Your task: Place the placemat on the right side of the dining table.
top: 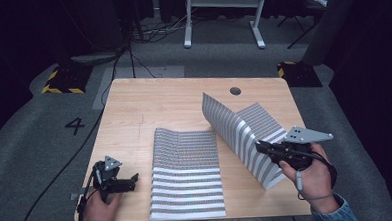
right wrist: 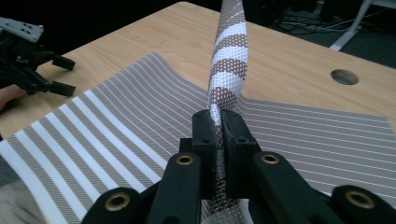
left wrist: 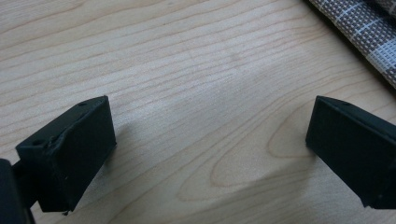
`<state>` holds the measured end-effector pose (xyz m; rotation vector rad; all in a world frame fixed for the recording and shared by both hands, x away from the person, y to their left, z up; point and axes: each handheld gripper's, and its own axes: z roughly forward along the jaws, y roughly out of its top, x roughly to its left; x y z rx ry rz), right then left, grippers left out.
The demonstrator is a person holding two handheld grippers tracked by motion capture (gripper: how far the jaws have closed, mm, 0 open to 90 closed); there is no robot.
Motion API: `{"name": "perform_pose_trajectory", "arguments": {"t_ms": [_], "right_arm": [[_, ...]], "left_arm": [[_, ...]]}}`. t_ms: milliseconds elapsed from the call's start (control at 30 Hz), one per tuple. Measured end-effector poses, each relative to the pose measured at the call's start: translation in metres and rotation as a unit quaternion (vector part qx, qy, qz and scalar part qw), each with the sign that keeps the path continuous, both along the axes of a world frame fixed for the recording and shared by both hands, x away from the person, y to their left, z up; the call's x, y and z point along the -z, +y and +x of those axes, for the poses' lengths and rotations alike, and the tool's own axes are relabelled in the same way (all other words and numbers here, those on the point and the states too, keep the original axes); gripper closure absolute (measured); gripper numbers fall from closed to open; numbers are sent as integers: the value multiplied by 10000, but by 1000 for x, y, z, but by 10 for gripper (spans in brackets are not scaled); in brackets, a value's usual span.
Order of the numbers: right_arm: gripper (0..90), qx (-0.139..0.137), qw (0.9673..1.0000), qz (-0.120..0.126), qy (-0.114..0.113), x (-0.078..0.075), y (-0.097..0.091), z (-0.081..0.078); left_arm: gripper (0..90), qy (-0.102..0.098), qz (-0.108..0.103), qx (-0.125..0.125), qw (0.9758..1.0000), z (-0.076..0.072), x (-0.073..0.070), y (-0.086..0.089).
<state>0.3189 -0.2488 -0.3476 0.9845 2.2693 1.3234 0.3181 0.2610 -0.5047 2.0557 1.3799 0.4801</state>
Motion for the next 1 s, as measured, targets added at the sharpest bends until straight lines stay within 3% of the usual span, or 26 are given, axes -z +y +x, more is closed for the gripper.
{"name": "perform_pose_trajectory", "arguments": {"t_ms": [200,600,767,1000], "right_arm": [[859,-253,9993,131,247,10,12,-1],[859,-409,9970,141,642,45,27,0],[855,-533,9949,95,856,65,39,0],[823,-696,9918,111,1069,81,52,-4]], "left_arm": [[15,1,2,-1,10000,0,0,0],[15,-9,2,-8,10000,0,0,0],[15,-8,2,-7,10000,0,0,0],[15,-9,2,-8,10000,0,0,0]]}}
